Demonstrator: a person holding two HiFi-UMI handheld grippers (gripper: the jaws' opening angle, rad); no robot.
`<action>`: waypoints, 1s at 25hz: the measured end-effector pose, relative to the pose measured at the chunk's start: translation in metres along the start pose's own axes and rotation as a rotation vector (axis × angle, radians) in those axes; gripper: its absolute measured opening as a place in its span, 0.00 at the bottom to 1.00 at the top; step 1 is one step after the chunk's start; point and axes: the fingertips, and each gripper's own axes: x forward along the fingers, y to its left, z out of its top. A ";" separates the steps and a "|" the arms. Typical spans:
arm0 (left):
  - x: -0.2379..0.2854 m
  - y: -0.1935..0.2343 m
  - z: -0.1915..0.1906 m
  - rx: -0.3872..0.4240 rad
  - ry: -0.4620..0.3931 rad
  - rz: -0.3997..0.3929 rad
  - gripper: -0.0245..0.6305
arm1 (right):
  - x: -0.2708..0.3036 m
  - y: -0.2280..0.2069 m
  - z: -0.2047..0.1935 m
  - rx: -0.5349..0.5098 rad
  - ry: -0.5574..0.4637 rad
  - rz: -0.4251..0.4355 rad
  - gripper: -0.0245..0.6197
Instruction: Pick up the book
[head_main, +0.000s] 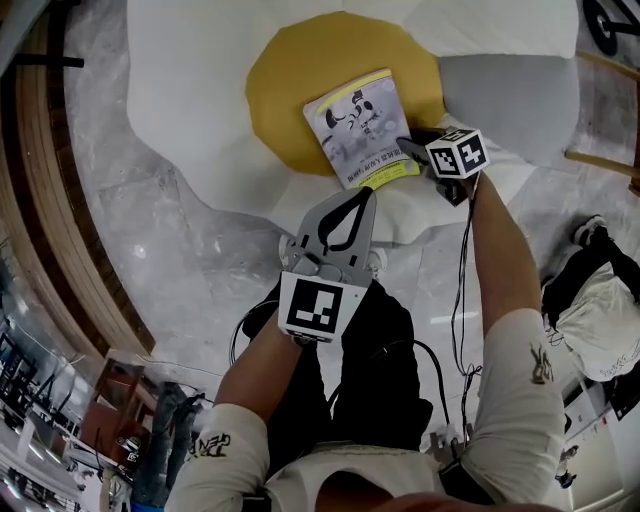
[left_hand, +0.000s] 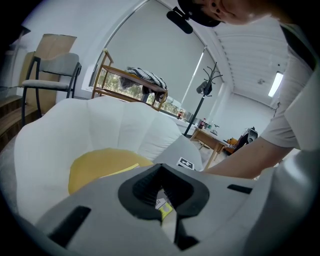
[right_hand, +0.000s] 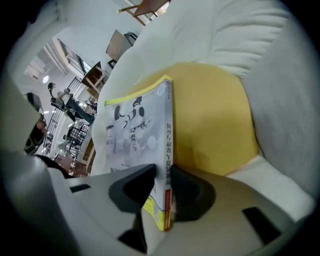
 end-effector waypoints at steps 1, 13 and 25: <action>-0.001 -0.002 0.001 -0.004 0.001 0.000 0.06 | -0.005 0.004 0.000 0.006 -0.005 0.005 0.21; -0.043 -0.028 0.027 -0.015 0.009 -0.001 0.06 | -0.055 0.069 -0.004 0.087 -0.061 -0.158 0.15; -0.097 -0.040 0.097 -0.010 0.000 0.018 0.06 | -0.111 0.159 0.008 0.087 -0.126 -0.393 0.15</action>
